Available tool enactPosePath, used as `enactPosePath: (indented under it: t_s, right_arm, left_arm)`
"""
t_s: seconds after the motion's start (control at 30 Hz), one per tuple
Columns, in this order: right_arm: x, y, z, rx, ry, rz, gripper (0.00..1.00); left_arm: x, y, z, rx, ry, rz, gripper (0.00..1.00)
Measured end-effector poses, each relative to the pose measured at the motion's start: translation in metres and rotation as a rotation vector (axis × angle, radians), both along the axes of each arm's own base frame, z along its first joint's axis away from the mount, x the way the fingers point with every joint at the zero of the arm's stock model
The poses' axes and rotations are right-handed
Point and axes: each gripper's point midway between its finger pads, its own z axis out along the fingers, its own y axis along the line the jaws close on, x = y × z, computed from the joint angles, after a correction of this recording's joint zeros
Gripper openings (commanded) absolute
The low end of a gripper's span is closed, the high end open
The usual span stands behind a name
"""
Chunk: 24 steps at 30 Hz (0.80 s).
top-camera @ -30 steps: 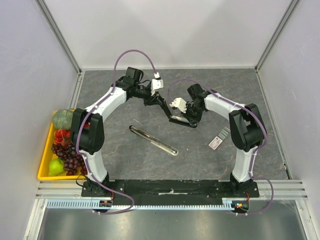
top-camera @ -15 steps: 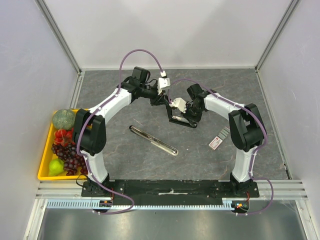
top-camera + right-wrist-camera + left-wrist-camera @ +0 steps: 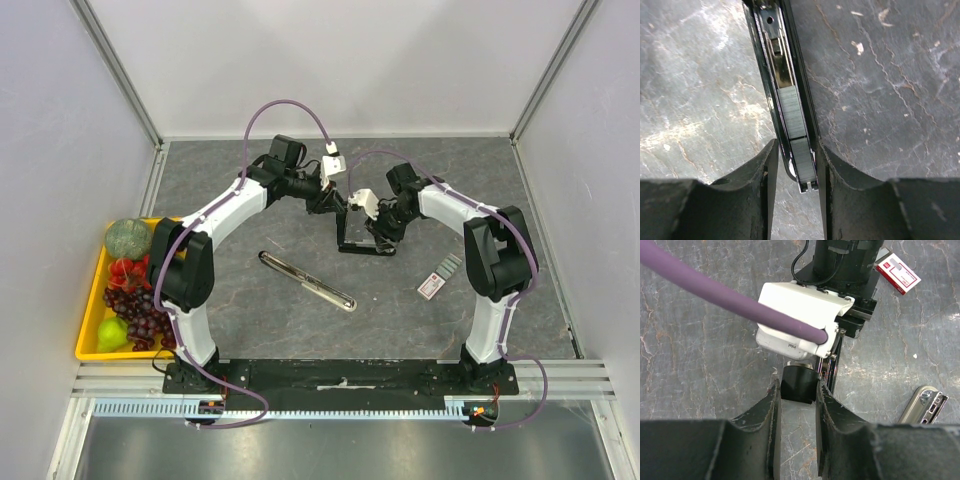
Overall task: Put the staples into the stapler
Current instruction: Close the stapler at the center of the board.
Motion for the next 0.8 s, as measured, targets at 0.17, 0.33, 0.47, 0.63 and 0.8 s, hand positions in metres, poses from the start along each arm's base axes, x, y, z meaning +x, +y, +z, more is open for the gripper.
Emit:
enactPosePath:
  t_s: [0.17,0.33,0.47,0.63,0.8]
  right_arm:
    - [-0.006,0.004,0.003,0.054,0.014,0.025,0.42]
    - [-0.011,0.003,0.007,0.098,0.023,0.035,0.41]
    - [-0.012,0.002,0.010,0.117,0.022,0.036,0.37]
    - [-0.015,0.000,0.008,0.119,0.025,0.043,0.39]
    - [-0.015,-0.002,0.010,0.161,0.044,0.028,0.41]
  left_arm:
    - [-0.002,-0.001,0.000,-0.002,0.021,0.004,0.02]
    - [-0.006,-0.003,-0.001,-0.004,0.039,0.001,0.02]
    - [-0.009,-0.007,-0.001,-0.004,0.040,-0.009,0.02]
    - [-0.012,-0.012,-0.002,-0.009,0.029,-0.021,0.02]
    - [-0.019,-0.014,-0.001,-0.002,0.013,-0.023,0.02]
